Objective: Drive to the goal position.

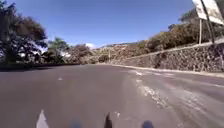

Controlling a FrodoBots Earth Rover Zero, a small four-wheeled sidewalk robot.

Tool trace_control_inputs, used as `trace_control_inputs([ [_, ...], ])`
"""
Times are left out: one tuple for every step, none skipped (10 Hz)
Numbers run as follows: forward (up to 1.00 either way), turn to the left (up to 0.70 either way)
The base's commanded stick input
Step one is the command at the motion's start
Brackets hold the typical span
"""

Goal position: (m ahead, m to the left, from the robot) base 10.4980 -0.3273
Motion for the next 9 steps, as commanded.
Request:
trace_control_inputs([
  [0.85, 0.00],
  [0.85, 0.00],
  [0.85, 0.00],
  [0.85, 0.00],
  [0.85, 0.00],
  [0.85, 0.00],
  [0.85, 0.00],
  [0.85, 0.00],
  [0.85, 0.00],
])
